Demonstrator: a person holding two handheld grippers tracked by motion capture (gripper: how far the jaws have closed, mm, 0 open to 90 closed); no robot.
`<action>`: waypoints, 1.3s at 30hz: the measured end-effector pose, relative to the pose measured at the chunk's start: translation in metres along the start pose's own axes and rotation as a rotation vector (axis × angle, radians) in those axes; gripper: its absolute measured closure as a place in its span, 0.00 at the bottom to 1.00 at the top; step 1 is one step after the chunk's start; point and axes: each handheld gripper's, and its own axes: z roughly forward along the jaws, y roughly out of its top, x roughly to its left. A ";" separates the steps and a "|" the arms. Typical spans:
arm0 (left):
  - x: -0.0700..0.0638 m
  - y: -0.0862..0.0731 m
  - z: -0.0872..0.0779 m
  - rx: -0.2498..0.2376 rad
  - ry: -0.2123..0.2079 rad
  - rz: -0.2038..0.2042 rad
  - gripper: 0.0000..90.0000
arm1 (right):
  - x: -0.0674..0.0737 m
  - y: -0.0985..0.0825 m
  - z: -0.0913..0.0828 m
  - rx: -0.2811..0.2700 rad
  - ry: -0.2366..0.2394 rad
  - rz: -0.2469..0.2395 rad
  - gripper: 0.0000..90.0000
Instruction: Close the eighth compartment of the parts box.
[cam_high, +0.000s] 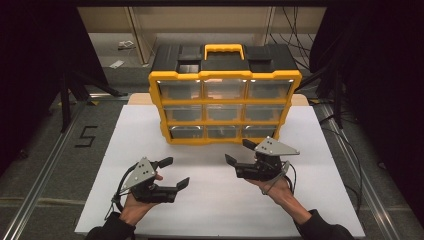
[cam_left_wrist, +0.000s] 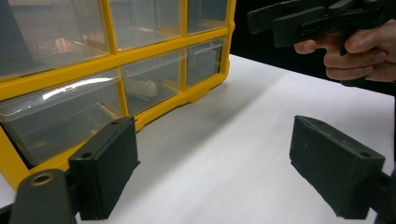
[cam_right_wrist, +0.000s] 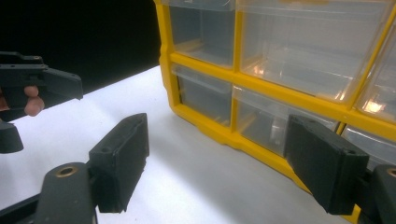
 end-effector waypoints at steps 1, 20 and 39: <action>0.000 0.000 0.000 0.000 0.000 0.000 0.17 | 0.000 0.000 0.000 0.000 0.000 0.002 0.26; 0.000 0.000 -0.001 -0.003 0.000 0.000 0.17 | 0.004 -0.009 -0.017 -0.030 0.002 0.009 0.24; 0.000 0.000 -0.002 -0.006 0.000 0.002 0.17 | 0.010 -0.019 -0.042 -0.060 -0.002 -0.006 0.22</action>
